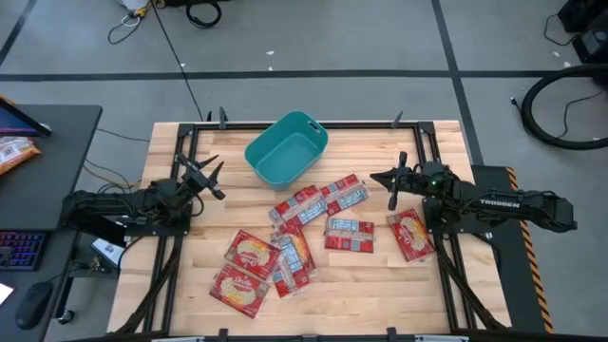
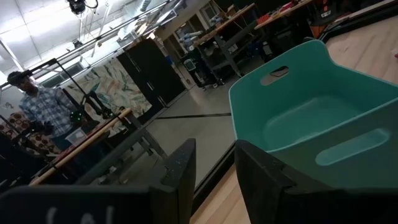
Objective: Sort popcorn bags into baskets
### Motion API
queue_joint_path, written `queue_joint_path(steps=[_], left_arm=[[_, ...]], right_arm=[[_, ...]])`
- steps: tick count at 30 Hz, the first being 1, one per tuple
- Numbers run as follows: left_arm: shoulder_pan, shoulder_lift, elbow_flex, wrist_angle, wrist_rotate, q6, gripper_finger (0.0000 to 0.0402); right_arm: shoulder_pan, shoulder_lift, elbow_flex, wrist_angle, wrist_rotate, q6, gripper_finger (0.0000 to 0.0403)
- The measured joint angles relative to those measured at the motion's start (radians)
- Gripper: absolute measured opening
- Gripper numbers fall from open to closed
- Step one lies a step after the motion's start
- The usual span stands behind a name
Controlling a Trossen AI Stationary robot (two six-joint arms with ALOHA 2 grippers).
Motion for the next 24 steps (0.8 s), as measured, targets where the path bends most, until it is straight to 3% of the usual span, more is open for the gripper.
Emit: queue_joint_path(steps=[8, 11, 15, 20, 24], left_arm=[[0.000, 0.000, 0.000, 0.000, 0.016, -0.050, 0.0117], [0.000, 0.000, 0.000, 0.006, 0.096, -0.307, 0.0117], [0.000, 0.000, 0.000, 0.043, 0.192, -0.761, 0.0117], [0.000, 0.000, 0.000, 0.062, 0.198, -1.261, 0.0117], [0.000, 0.000, 0.000, 0.062, 0.190, -1.554, 0.0117]], right_arm=[[0.000, 0.000, 0.000, 0.000, 0.000, 0.000, 0.0014], [0.000, 0.000, 0.000, 0.000, 0.000, 0.000, 0.0014], [0.000, 0.000, 0.000, 0.000, 0.000, 0.000, 0.0014], [0.000, 0.000, 0.000, 0.000, 0.000, 0.000, 0.0014], [0.000, 0.000, 0.000, 0.000, 0.000, 0.000, 0.0014]])
